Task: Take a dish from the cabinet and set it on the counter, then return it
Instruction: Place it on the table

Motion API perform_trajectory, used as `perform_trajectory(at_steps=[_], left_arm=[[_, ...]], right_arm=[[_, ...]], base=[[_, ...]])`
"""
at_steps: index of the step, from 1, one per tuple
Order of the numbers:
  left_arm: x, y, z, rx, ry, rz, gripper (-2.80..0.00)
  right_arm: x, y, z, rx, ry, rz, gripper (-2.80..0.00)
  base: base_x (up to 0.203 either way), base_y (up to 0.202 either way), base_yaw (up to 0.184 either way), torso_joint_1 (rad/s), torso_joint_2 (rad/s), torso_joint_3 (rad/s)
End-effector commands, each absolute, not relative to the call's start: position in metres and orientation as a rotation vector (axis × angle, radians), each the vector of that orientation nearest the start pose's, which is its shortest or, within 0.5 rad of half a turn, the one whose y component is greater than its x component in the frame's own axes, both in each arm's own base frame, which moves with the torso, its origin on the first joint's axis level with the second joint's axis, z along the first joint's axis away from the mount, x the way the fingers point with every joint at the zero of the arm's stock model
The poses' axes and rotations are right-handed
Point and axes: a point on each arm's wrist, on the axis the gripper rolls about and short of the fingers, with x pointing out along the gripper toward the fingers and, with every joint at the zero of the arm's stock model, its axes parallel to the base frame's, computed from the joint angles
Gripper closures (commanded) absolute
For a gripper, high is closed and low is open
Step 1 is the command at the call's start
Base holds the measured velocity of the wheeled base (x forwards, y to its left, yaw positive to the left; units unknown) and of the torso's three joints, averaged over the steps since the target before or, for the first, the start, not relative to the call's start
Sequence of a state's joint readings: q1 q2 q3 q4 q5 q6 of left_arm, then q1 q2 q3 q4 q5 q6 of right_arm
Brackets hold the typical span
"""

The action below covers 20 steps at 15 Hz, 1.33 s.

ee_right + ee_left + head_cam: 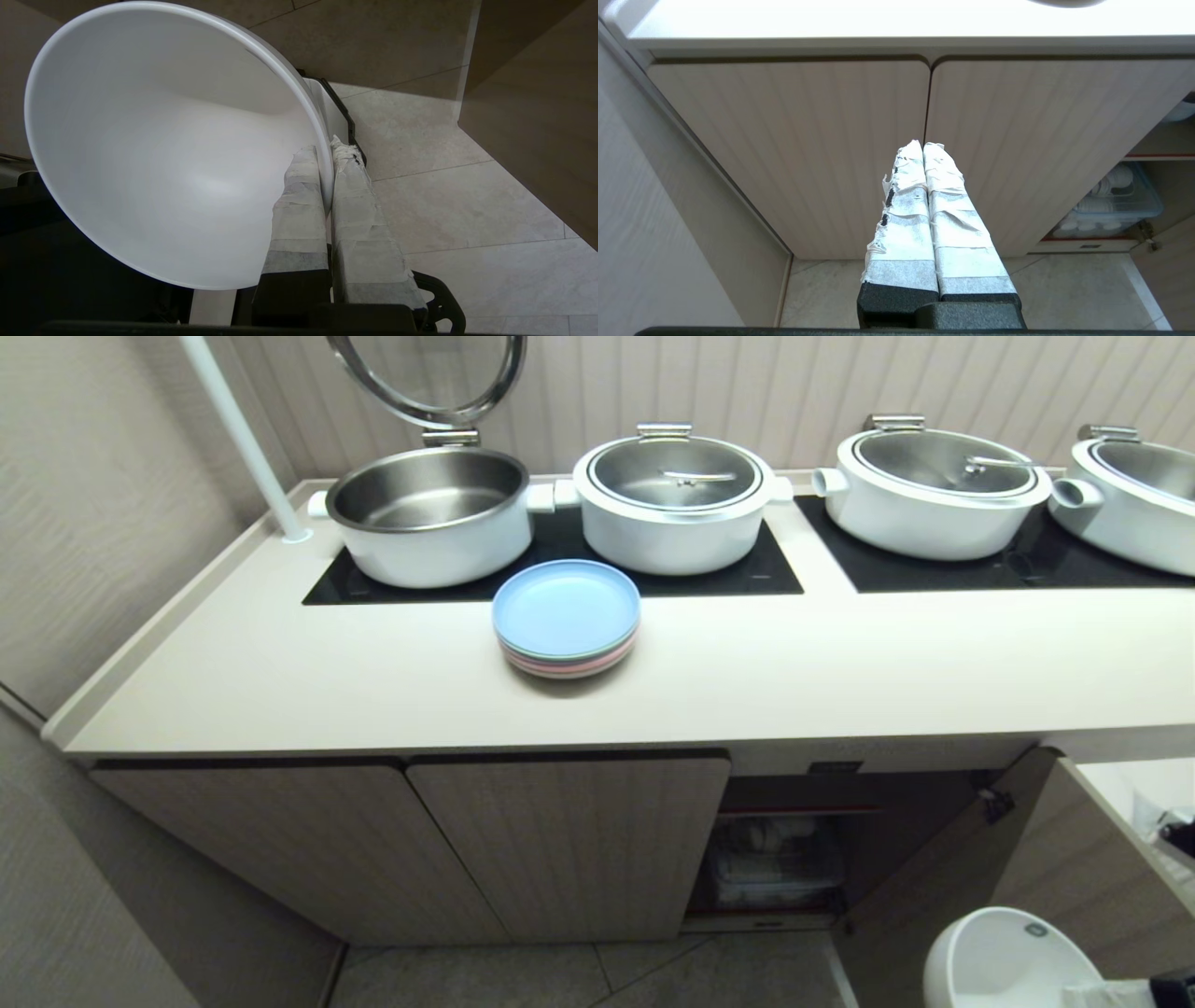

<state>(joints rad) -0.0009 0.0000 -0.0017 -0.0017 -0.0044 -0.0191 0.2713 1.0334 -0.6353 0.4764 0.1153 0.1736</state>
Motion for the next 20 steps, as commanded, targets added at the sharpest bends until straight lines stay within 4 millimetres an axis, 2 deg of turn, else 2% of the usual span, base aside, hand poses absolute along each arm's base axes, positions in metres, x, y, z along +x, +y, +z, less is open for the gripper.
perform_trajectory(at_steps=[1, 8, 20], left_arm=[[-0.0229, -0.0001, 0.0761, -0.020, -0.003, -0.005, 0.00], [-0.0229, -0.0001, 0.0761, -0.020, -0.003, -0.006, 0.00], [-0.0229, -0.0001, 0.0761, -0.020, -0.003, -0.006, 0.00]], right_arm=[[0.0976, 0.0299, 0.1809, 0.093, 0.907, 0.285, 0.00], [0.0977, 0.0297, 0.1820, 0.093, 0.900, 0.284, 0.00], [0.0988, 0.0302, 0.1856, 0.093, 0.890, 0.287, 0.00]], base=[[0.000, 0.000, 0.000, 0.163, -0.33, -0.168], [0.000, 0.000, 0.000, 0.130, -0.26, -0.130], [0.000, 0.000, 0.000, 0.074, -0.15, -0.075]])
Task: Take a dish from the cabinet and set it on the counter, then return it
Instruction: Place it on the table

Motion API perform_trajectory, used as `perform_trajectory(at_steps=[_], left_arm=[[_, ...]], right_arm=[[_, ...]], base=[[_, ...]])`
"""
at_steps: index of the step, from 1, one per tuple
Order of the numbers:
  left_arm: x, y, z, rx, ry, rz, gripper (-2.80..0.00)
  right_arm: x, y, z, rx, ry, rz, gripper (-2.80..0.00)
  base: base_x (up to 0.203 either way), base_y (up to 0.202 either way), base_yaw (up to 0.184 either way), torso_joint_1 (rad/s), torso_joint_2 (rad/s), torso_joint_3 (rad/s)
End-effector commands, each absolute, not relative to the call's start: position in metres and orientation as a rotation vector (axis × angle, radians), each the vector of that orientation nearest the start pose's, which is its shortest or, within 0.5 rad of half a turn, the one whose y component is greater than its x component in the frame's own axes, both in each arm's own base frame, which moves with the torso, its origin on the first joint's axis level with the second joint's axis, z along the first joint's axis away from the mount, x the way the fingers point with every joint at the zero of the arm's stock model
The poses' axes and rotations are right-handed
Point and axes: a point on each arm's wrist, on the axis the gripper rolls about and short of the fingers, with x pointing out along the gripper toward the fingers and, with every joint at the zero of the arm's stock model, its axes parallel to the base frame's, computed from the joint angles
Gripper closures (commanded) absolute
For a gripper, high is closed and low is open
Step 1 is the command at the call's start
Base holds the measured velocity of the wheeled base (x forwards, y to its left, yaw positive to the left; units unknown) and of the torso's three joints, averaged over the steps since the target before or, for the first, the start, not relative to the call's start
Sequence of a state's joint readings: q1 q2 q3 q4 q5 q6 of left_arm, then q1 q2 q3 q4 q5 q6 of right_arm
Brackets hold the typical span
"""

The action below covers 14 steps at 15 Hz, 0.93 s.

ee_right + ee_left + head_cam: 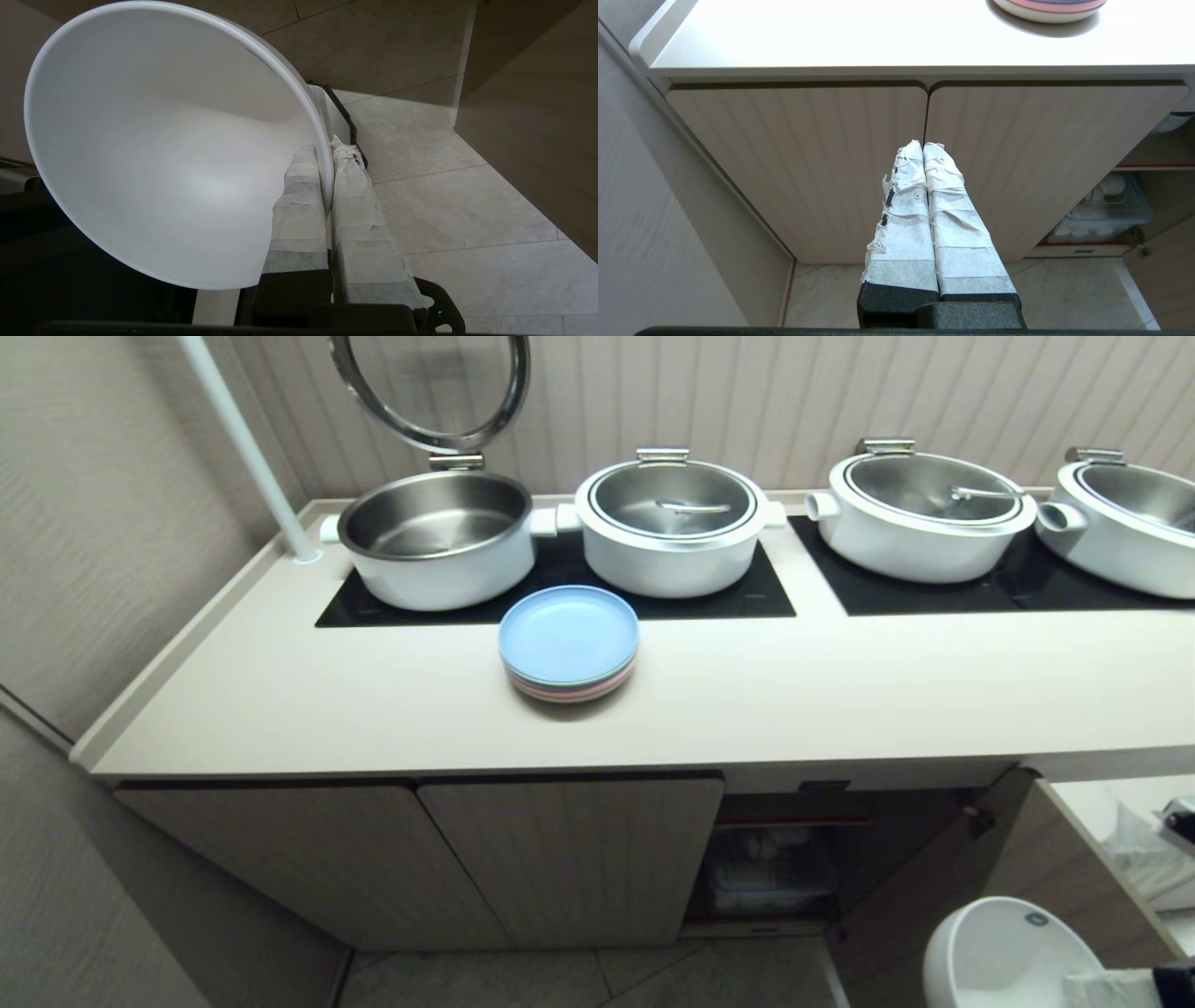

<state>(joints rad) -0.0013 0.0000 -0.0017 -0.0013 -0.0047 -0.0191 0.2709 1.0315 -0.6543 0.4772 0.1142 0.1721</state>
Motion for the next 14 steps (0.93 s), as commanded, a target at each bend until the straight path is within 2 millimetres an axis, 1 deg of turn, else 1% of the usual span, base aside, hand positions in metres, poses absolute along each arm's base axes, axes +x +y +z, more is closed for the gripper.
perform_trajectory(at_steps=[1, 14], left_arm=[[-0.0229, -0.0001, 0.0761, -0.020, -0.003, -0.006, 0.00], [-0.0229, -0.0001, 0.0761, -0.020, -0.003, -0.006, 0.00]], right_arm=[[0.0987, 0.0301, 0.1852, 0.091, 0.891, 0.286, 0.00], [0.1002, 0.0305, 0.1845, 0.087, 0.896, 0.286, 0.00]], base=[[0.000, 0.000, 0.000, 0.055, -0.11, -0.051], [0.000, 0.000, 0.000, 0.000, 0.00, 0.000]])
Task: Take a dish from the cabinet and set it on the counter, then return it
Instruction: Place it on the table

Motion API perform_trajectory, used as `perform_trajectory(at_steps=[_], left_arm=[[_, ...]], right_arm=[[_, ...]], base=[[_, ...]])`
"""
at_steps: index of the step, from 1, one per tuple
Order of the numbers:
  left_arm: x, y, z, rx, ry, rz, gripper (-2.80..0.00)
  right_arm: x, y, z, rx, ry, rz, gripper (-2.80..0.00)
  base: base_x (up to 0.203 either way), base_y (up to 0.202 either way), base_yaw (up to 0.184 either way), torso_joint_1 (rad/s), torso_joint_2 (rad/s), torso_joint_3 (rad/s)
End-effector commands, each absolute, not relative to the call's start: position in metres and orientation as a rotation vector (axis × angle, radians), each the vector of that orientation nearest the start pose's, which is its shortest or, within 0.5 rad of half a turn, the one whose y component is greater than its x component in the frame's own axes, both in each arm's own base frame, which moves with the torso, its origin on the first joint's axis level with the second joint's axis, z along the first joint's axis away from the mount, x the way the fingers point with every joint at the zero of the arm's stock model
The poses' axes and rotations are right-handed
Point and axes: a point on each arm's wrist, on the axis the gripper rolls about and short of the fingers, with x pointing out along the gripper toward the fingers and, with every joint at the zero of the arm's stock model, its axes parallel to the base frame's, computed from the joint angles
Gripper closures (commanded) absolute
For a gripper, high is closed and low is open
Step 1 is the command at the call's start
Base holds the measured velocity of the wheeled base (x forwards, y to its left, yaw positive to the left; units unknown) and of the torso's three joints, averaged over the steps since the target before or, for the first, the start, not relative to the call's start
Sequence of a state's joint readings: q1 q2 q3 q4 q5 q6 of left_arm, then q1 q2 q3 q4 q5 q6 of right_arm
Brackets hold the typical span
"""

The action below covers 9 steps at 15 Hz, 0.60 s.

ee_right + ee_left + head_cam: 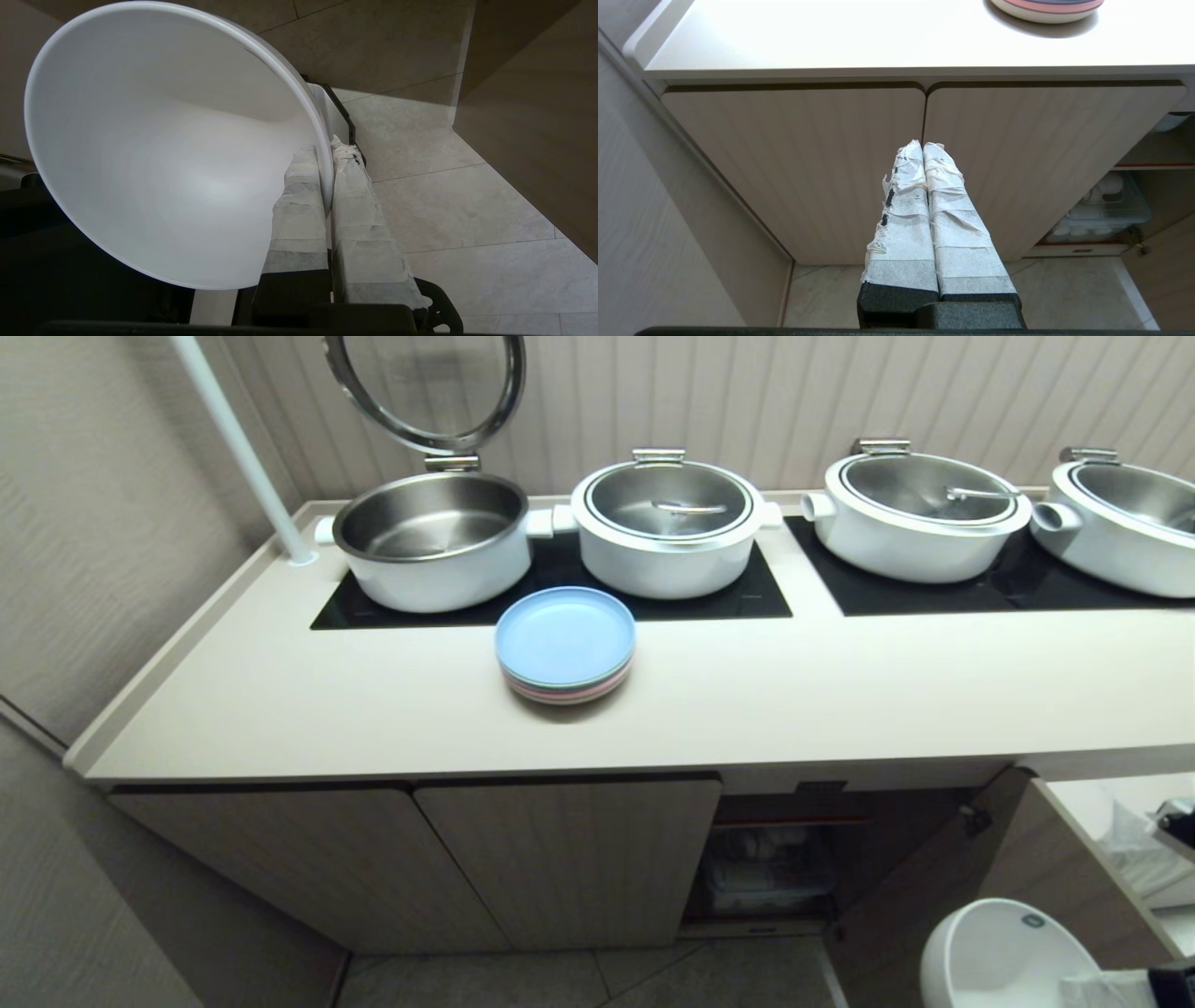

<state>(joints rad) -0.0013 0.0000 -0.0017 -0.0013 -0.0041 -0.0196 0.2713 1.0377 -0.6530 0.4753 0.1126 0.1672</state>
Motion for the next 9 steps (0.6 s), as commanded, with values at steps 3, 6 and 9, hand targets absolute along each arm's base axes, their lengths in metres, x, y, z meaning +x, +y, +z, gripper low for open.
perform_trajectory(at_steps=[3, 6, 9], left_arm=[[-0.023, 0.000, 0.076, -0.020, -0.003, -0.005, 0.00], [-0.023, 0.000, 0.076, -0.020, -0.003, -0.006, 0.00], [-0.023, 0.000, 0.076, -0.020, -0.003, -0.006, 0.00]], right_arm=[[0.101, 0.031, 0.185, 0.087, 0.890, 0.286, 0.00], [0.105, 0.032, 0.189, 0.097, 0.886, 0.282, 0.00], [0.118, 0.035, 0.196, 0.098, 0.887, 0.279, 0.00]], base=[[0.000, 0.000, 0.000, 0.000, 0.00, 0.000], [0.000, 0.000, 0.000, 0.000, 0.00, 0.000], [0.000, 0.000, 0.000, 0.000, 0.00, 0.000]])
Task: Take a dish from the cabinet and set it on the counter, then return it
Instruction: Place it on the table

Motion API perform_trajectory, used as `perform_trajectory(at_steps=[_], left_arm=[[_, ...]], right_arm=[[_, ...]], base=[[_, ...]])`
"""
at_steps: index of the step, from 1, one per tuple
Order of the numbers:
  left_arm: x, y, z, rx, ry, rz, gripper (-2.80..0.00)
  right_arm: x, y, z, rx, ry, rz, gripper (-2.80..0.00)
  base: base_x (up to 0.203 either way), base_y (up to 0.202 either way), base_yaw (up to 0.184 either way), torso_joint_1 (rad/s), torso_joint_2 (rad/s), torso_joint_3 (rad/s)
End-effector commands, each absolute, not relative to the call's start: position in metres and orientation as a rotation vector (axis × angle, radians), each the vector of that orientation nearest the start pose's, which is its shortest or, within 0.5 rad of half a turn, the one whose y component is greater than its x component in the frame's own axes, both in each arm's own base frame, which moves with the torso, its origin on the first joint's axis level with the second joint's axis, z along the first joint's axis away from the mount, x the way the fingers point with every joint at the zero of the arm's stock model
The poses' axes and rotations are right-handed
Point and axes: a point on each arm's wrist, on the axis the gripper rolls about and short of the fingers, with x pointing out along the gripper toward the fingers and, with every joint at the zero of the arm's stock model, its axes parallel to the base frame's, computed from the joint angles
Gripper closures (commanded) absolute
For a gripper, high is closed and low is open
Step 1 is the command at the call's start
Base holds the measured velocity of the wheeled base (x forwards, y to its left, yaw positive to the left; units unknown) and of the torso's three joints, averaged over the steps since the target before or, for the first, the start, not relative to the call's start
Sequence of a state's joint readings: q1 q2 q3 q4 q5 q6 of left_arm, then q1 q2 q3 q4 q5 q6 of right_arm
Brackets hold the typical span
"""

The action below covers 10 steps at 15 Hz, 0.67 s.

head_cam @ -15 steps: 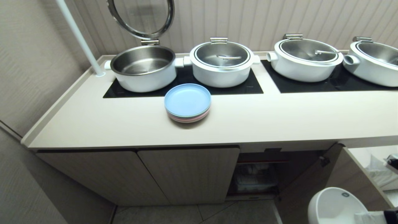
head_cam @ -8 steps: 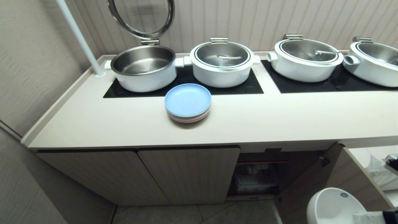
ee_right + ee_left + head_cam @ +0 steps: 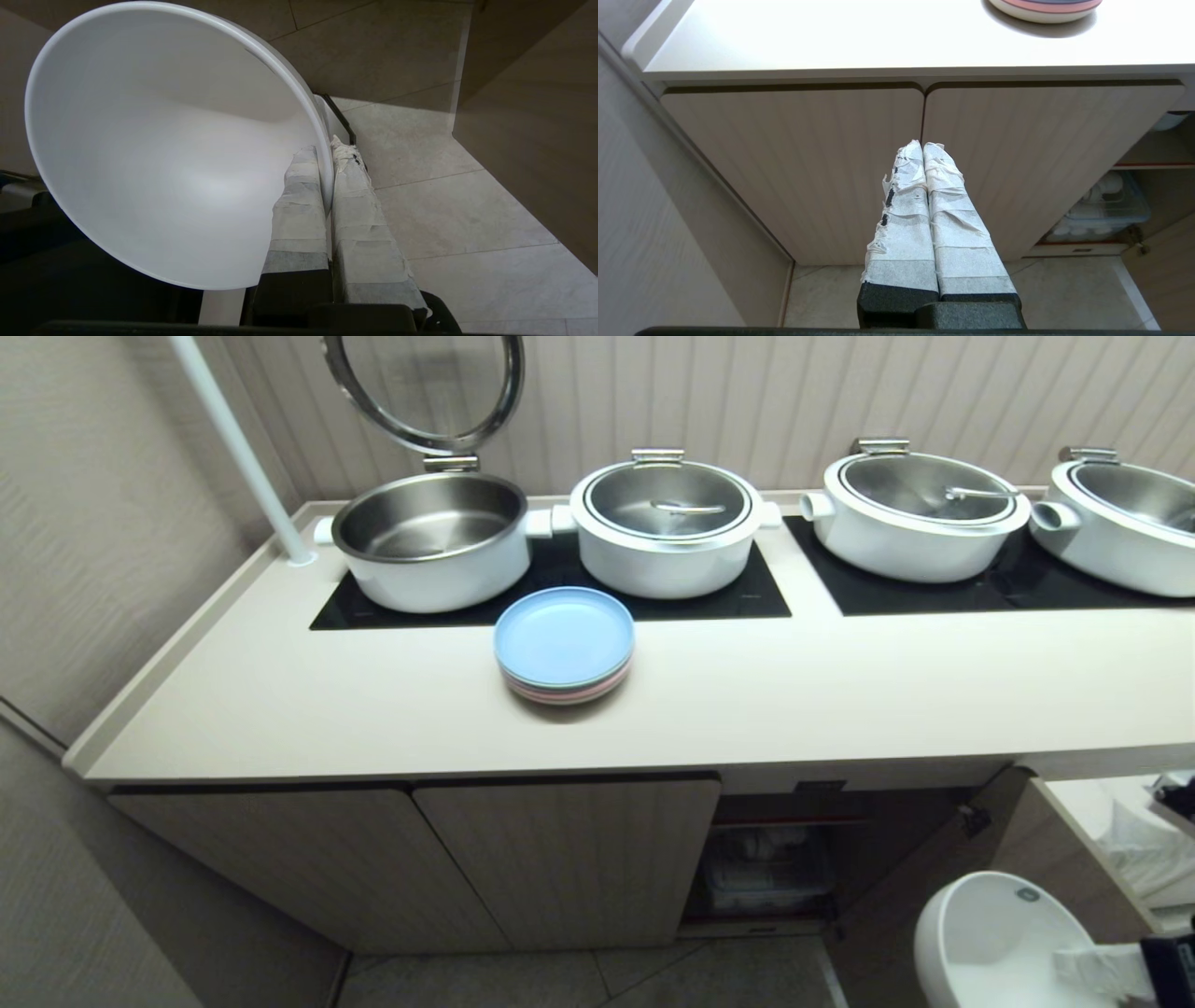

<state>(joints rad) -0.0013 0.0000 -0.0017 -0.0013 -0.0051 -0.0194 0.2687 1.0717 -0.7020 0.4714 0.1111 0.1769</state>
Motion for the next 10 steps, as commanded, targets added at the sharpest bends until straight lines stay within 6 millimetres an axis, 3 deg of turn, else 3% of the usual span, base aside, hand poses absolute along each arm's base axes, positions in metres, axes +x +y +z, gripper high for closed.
perform_trajectory(at_steps=[1, 10], left_arm=[[-0.023, 0.000, 0.076, -0.020, -0.003, -0.005, 0.00], [-0.023, 0.000, 0.076, -0.020, -0.003, -0.006, 0.00]], right_arm=[[0.126, 0.037, 0.200, 0.099, 0.885, 0.277, 0.00], [0.224, 0.055, 0.237, 0.096, 0.870, 0.214, 0.00]], base=[[0.000, 0.000, 0.000, 0.000, 0.00, 0.000], [0.000, 0.000, 0.000, 0.000, 0.00, 0.000]])
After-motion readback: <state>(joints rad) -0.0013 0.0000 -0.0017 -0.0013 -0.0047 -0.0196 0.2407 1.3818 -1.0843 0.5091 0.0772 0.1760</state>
